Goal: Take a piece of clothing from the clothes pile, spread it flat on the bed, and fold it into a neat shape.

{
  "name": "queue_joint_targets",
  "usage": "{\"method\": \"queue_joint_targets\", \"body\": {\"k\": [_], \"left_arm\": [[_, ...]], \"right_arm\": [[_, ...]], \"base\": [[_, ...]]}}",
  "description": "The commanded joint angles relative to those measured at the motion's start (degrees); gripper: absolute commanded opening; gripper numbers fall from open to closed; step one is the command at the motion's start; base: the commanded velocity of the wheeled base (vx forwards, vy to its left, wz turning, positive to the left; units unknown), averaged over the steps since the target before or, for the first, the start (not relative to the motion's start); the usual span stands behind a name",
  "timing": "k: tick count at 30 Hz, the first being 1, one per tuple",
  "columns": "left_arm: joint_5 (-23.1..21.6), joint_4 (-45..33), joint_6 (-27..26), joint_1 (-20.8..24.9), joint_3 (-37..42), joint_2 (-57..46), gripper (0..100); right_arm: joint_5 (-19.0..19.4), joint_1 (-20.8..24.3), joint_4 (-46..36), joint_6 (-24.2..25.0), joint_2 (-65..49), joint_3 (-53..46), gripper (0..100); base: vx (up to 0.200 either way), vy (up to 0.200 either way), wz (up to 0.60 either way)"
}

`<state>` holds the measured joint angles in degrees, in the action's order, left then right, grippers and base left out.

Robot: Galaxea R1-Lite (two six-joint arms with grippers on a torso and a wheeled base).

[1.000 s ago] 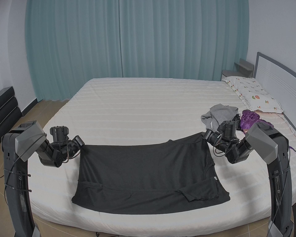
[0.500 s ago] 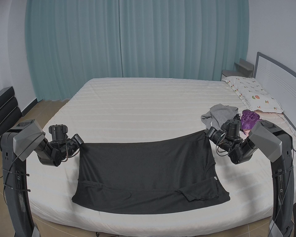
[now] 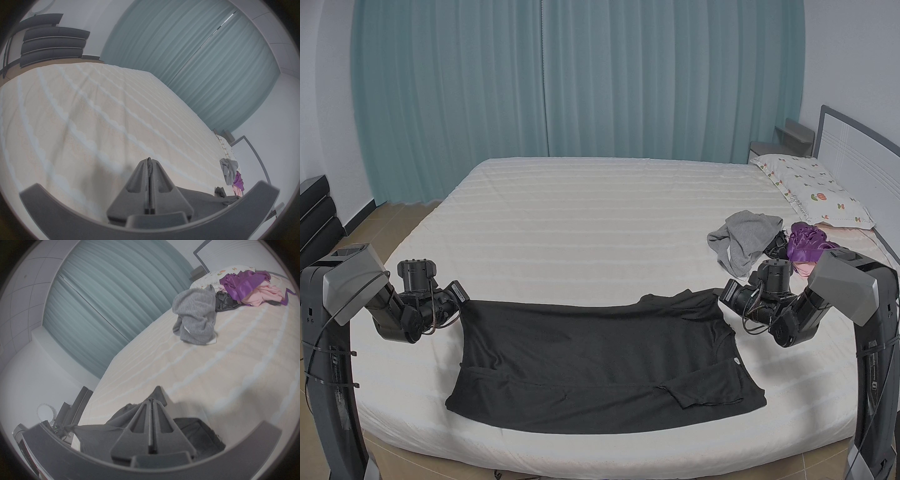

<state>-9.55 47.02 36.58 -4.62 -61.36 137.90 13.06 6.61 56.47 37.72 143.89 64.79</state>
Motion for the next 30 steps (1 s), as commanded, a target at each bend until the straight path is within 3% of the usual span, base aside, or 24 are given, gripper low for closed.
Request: {"method": "queue_joint_targets", "body": {"k": [1,14,30], "left_arm": [[-0.1,0.2,-0.4,0.1,2.8,-2.6,0],[0.0,4.7,0.0,1.0,7.5,-5.0,0],[0.1,4.9,0.1,0.8,5.2,-1.7,0]], "right_arm": [[1.7,0.0,1.1,0.1,-3.3,-4.9,0],[5.7,-2.8,7.9,0.7,-6.6,-13.1,0],[5.8,-2.9,11.1,3.2,-4.9,-12.7,0]], "base": [[0.000,0.000,0.00],[0.000,0.000,0.00],[0.000,0.000,0.00]]}}
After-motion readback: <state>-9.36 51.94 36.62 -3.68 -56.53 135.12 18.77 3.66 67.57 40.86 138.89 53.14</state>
